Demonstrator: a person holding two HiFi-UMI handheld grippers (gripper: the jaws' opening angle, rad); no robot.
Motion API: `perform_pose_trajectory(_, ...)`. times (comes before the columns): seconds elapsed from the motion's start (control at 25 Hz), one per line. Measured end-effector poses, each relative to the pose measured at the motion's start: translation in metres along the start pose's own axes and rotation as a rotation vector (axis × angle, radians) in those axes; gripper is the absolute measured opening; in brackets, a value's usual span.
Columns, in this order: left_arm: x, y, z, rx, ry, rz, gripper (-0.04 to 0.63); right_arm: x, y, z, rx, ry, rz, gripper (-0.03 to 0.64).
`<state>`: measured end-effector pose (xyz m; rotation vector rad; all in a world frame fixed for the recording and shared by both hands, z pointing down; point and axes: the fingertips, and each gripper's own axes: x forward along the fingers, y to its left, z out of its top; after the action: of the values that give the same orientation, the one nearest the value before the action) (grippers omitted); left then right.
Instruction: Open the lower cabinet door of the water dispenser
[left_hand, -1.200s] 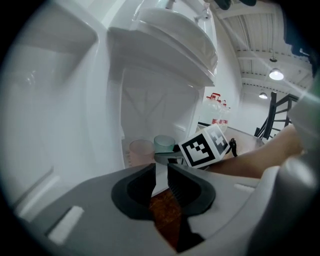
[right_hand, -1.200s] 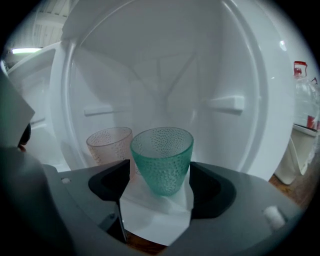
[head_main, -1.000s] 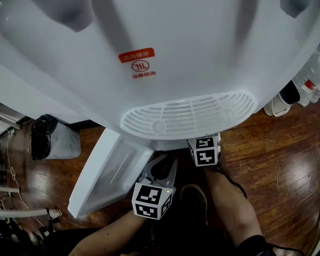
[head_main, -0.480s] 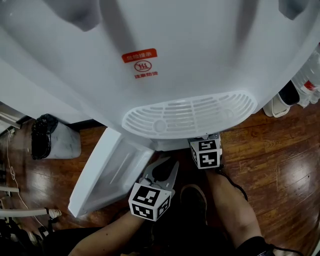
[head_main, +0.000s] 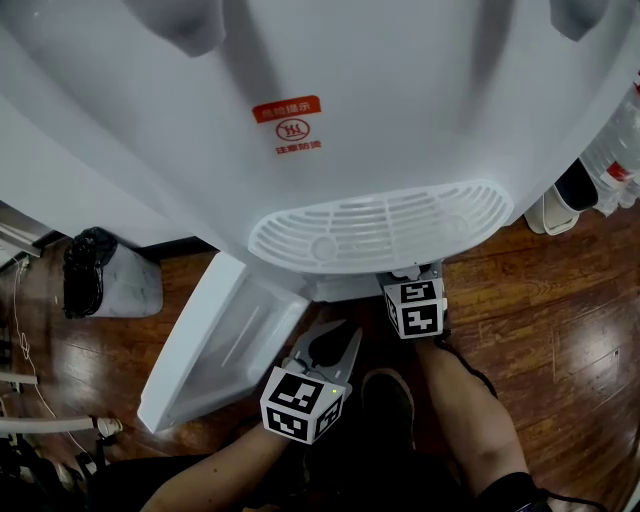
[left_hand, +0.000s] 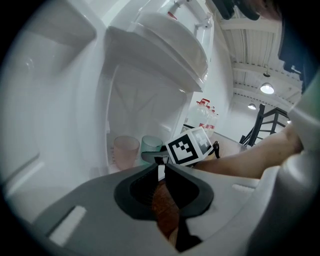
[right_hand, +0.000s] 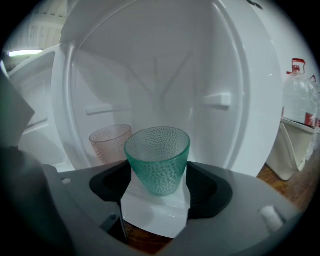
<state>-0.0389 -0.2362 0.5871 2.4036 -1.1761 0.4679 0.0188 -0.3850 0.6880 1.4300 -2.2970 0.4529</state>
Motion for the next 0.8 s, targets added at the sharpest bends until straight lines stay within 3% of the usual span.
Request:
perform_pose_trajectory(0.2, 0.004, -0.008, 0.003, 0.020, 0.003, -0.034, 0.021, 0.005, 0.001, -0.003, -0.017, 0.010, -0.006, 0.337)
perform_pose_trajectory(0.64, -0.001, 0.003, 0.003, 0.025, 0.008, 0.006, 0.021, -0.004, 0.000, -0.008, -0.014, 0.019, 0.001, 0.334)
perform_pose_trajectory(0.8, -0.009, 0.008, 0.005, 0.105, 0.021, 0.034, 0.021, -0.023, 0.003, -0.010, -0.016, 0.018, 0.023, 0.334)
